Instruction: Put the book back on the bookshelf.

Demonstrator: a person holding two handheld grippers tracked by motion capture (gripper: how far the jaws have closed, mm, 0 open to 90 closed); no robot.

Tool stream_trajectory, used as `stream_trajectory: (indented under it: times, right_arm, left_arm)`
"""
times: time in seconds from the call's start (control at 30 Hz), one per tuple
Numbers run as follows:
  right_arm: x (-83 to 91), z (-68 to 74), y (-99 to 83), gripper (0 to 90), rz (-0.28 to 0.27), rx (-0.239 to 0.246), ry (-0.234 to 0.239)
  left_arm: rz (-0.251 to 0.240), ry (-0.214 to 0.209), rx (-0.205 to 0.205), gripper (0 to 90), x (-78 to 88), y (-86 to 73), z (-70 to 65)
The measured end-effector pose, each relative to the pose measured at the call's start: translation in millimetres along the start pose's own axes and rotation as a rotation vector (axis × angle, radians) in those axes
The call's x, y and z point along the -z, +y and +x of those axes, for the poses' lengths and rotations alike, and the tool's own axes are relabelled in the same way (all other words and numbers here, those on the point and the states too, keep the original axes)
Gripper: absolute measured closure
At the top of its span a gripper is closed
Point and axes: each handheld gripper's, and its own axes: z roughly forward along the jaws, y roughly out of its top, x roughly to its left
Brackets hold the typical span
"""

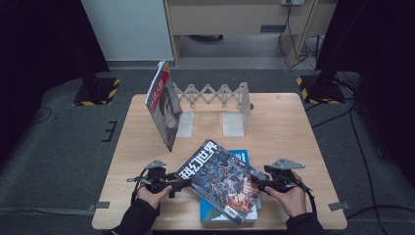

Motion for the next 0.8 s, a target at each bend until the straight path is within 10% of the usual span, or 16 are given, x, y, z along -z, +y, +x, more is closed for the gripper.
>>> stream_trajectory:
  times: [0.8]
  right_arm:
    - [-0.2,-1.0,-0.6,29.7,0.002,-0.004,0.005]
  left_arm:
    - [-0.090,-0.089,0.025,29.4,-11.0,15.5,1.6]
